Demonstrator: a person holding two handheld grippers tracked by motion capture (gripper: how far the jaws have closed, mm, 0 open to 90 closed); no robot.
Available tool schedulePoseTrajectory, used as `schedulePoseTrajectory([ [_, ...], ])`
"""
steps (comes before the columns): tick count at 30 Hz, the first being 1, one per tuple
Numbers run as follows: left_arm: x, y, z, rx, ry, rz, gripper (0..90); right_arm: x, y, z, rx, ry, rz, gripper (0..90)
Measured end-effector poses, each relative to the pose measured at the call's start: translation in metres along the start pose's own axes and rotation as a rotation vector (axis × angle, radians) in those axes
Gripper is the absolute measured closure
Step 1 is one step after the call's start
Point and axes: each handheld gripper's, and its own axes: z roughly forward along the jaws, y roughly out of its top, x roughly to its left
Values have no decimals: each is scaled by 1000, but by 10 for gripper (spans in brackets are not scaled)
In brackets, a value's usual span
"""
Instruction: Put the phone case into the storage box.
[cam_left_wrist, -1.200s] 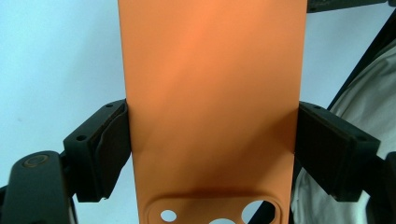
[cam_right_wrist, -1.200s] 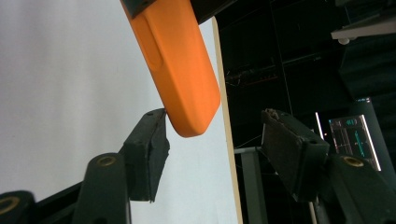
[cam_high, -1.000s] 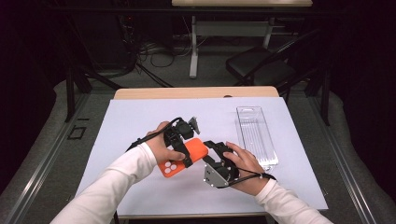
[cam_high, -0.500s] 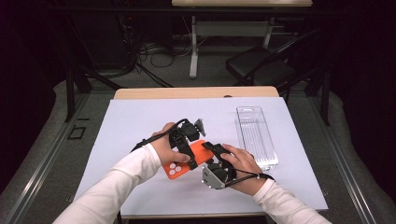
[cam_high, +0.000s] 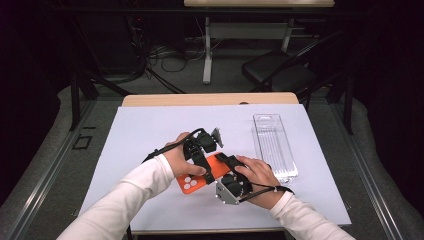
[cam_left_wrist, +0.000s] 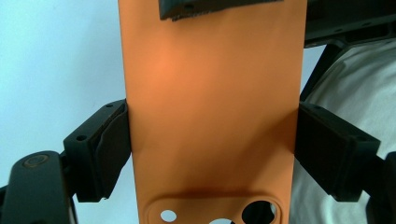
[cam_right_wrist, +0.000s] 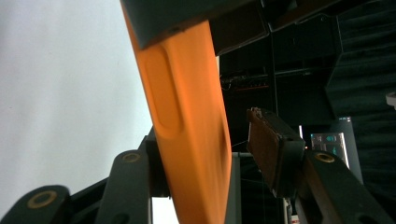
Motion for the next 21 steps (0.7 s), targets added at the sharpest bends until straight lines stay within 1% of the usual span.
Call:
schedulePoseTrajectory([
  [1, 0, 1, 0, -2, -4, -1, 157, 0, 0, 0, 1, -5, -14, 550],
  [3, 1, 1, 1, 3, -4, 0, 157, 0, 0, 0, 3, -8, -15, 566],
  [5, 2, 2, 2, 3, -7, -4, 157, 1, -1, 0, 0, -12, -29, 588],
  [10, 4, 2, 1, 8, -16, -9, 157, 1, 0, 1, 0, -20, -47, 595],
  [13, 5, 3, 1, 6, -20, -9, 157, 2, 0, 1, 3, -29, -80, 614],
  [16, 5, 3, 1, 2, -32, -14, 157, 3, 0, 1, 8, -35, -93, 627],
  [17, 4, 3, 1, -1, -31, -20, 157, 3, 0, 1, 6, -44, -103, 642],
  [18, 5, 3, 1, 3, -27, -14, 157, 3, 0, 1, 6, -44, -103, 642],
  [19, 5, 3, 1, 0, -32, -24, 157, 2, 0, 1, 7, -48, -110, 652],
  [21, 6, 3, 1, 1, -35, -25, 157, 3, 0, 1, 6, -53, -122, 663],
])
